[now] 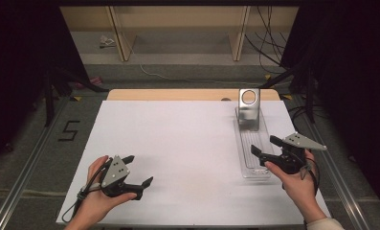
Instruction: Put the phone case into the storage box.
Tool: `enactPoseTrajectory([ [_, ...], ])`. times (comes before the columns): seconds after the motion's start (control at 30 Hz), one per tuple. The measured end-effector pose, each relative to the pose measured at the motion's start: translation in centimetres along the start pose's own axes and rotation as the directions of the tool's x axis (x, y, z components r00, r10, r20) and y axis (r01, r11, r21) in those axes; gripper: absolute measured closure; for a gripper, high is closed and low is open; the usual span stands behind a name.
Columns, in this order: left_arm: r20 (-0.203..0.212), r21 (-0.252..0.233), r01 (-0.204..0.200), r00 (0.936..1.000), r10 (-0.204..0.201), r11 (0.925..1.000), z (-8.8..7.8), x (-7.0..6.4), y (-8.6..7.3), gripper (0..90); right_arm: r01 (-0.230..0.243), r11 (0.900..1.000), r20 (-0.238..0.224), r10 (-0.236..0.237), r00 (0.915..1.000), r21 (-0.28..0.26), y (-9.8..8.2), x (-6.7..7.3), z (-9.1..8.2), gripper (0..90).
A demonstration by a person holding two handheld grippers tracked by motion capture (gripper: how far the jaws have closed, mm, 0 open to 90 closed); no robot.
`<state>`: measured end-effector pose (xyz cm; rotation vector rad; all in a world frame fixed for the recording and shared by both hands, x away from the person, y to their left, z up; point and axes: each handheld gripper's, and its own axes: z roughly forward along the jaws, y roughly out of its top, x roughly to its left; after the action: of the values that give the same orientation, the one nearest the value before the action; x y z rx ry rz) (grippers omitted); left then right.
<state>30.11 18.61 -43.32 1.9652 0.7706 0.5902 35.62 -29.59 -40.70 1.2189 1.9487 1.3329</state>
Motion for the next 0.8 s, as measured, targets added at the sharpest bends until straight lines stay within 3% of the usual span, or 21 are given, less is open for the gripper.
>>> enactPoseTrajectory([
  [0.8, 0.003, 0.007, -0.008, 1.0, 0.008, 0.9999, 0.08, -0.24, -0.19, 9.1, 0.003, 1.0, -0.005, -0.003, 1.0, 0.0, -0.45, 0.07, -0.24, 16.5],
])
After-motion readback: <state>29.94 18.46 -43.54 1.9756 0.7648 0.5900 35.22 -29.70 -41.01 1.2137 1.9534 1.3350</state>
